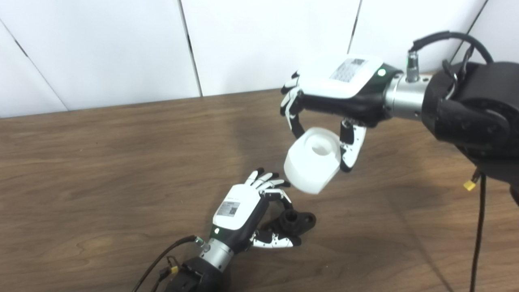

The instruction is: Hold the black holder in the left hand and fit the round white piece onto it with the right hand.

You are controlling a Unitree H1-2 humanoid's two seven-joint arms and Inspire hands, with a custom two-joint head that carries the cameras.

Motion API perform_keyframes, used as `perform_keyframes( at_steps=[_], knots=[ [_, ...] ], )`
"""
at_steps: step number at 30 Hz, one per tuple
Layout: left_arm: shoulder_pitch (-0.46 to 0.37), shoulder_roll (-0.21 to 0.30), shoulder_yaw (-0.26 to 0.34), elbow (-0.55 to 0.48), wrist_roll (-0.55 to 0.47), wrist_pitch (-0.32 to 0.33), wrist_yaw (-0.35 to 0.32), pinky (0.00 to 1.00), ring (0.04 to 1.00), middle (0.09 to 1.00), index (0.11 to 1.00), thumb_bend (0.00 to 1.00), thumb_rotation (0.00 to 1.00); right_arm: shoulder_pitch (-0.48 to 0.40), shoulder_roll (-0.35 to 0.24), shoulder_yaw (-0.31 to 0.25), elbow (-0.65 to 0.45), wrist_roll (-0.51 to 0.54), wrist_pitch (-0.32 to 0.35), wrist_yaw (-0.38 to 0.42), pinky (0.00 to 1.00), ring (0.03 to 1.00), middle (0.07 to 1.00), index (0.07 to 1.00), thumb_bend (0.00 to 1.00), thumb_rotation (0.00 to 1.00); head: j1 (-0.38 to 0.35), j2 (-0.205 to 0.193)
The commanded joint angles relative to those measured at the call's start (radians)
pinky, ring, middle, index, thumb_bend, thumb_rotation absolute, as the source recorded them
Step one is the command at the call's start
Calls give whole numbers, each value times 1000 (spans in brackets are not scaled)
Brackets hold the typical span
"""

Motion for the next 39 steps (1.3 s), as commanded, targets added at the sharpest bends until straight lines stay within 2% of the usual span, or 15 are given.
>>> perform_keyframes(
  at_steps=[1, 20, 27, 33, 39],
  knots=[
    [-2, 16, 4, -8, 13, 20, -27, 1000, 911, 819, 487, 512, 59, -23, -4, -26, -22, -4, 30, 104, 977, 924, 809, 482, 524, 133, -2, 4],
    [1, 8, 4, -28, 28, 36, -34, 1000, 907, 815, 488, 513, 59, 63, 37, 19, -21, -124, 30, 104, 954, 923, 807, 482, 524, 133, -3, 18],
    [2, 3, 4, -30, 38, 43, -28, 1000, 904, 812, 488, 513, 59, 105, 70, 11, -33, -154, 30, 104, 932, 912, 800, 482, 524, 132, -10, 20],
    [22, -26, 9, -42, 112, 90, 10, 1000, 874, 792, 488, 513, 60, 156, 110, -11, -44, -194, 30, 104, 932, 914, 805, 482, 524, 135, -10, 19],
    [32, -45, 13, -48, 122, 121, 19, 1000, 870, 788, 488, 512, 56, 177, 123, -27, -50, -216, 30, 104, 937, 918, 805, 482, 524, 136, -10, 19]
  ],
)
